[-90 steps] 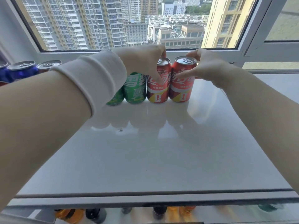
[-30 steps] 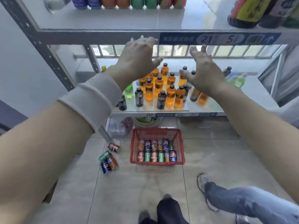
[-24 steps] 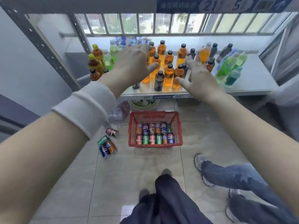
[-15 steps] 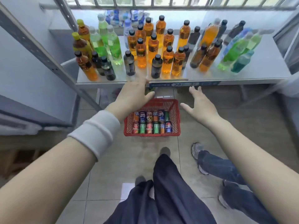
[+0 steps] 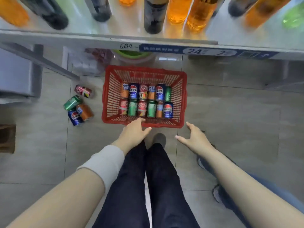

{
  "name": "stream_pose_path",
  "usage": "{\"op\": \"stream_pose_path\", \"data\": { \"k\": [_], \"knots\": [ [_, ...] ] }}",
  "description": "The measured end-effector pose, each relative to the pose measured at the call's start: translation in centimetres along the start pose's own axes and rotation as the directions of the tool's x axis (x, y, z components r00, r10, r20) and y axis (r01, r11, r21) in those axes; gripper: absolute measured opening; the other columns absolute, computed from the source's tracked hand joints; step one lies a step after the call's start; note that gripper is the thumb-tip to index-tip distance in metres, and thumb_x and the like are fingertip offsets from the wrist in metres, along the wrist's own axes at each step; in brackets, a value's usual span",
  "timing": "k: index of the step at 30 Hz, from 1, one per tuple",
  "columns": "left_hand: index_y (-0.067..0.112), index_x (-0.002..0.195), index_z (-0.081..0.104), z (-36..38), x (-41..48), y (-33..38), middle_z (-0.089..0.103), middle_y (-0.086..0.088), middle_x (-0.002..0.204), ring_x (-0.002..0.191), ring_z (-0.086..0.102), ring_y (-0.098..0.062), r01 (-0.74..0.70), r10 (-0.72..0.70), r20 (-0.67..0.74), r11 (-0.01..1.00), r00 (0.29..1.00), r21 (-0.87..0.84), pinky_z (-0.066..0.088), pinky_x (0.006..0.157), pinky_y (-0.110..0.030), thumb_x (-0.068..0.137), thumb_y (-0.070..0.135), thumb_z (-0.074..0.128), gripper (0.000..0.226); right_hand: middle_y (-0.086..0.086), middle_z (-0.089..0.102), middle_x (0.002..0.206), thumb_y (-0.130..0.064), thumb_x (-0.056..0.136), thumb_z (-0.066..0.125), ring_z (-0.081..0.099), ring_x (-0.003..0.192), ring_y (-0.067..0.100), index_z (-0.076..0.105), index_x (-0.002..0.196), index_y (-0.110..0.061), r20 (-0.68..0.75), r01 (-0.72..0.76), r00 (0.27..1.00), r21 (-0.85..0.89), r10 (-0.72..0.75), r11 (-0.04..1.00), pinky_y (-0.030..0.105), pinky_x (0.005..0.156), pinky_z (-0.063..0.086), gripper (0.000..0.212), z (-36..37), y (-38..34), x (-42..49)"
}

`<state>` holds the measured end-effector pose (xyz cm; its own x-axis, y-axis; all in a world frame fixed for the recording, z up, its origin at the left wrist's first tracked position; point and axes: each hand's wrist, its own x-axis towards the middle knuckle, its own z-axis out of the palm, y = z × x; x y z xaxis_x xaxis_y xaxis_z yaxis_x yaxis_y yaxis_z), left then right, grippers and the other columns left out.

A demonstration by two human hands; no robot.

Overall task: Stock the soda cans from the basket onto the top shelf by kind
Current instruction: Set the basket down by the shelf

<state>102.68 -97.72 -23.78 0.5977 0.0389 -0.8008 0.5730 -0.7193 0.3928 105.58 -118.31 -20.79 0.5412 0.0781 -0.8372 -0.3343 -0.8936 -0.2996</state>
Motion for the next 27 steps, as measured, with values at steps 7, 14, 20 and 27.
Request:
{"op": "stream_pose_path", "data": {
  "k": [7, 14, 20, 27],
  "knots": [
    [0.005, 0.137, 0.037, 7.1, 21.5, -3.0, 0.053, -0.02, 0.129, 0.119, 0.051, -0.034, -0.107, 0.096, 0.071, 0.978, 0.993, 0.179, 0.043, 0.096, -0.039, 0.092, 0.032, 0.052, 0.055, 0.017, 0.055, 0.128, -0.027, 0.084, 0.066, 0.051, 0.118, 0.033, 0.049, 0.127, -0.002, -0.029, 0.098, 0.994, -0.125, -0.102, 0.987, 0.032, 0.093, 0.039, 0.053, 4.9, 2.1, 22.0],
    [-0.001, 0.134, 0.035, 10.0, 37.4, -2.6, 0.048, -0.021, 0.134, 0.122, 0.047, -0.034, -0.069, 0.077, -0.075, 0.992, 0.994, 0.107, 0.038, 0.097, -0.034, 0.092, 0.033, 0.053, 0.057, 0.024, 0.05, 0.128, -0.04, 0.091, 0.052, 0.041, 0.123, 0.036, 0.045, 0.126, 0.009, -0.079, 0.023, 0.995, -0.394, -0.058, 0.919, 0.034, 0.097, 0.032, 0.06, 8.0, 3.6, 36.1],
    [0.001, 0.136, 0.033, 11.0, 43.3, -1.7, 0.049, -0.016, 0.134, 0.118, 0.051, -0.031, -0.077, 0.087, -0.102, 0.992, 0.991, 0.102, 0.043, 0.09, -0.035, 0.087, 0.052, 0.052, 0.074, 0.02, 0.042, 0.133, -0.033, 0.091, 0.055, 0.039, 0.124, 0.032, 0.035, 0.131, 0.002, -0.089, 0.007, 0.995, -0.435, -0.05, 0.901, 0.034, 0.1, 0.035, 0.057, 10.3, 5.7, 40.5],
    [-0.002, 0.141, 0.023, 10.7, 45.2, 0.0, 0.033, -0.02, 0.144, 0.133, 0.03, -0.033, -0.033, 0.073, -0.162, 0.971, 0.984, 0.236, 0.032, 0.105, -0.036, 0.08, 0.068, 0.047, 0.096, 0.017, 0.039, 0.132, -0.042, 0.085, 0.061, 0.037, 0.123, 0.029, 0.032, 0.131, -0.002, -0.145, 0.035, 0.98, -0.563, -0.14, 0.826, 0.033, 0.096, 0.039, 0.068, 11.7, 6.4, 41.8]
  ]
}}
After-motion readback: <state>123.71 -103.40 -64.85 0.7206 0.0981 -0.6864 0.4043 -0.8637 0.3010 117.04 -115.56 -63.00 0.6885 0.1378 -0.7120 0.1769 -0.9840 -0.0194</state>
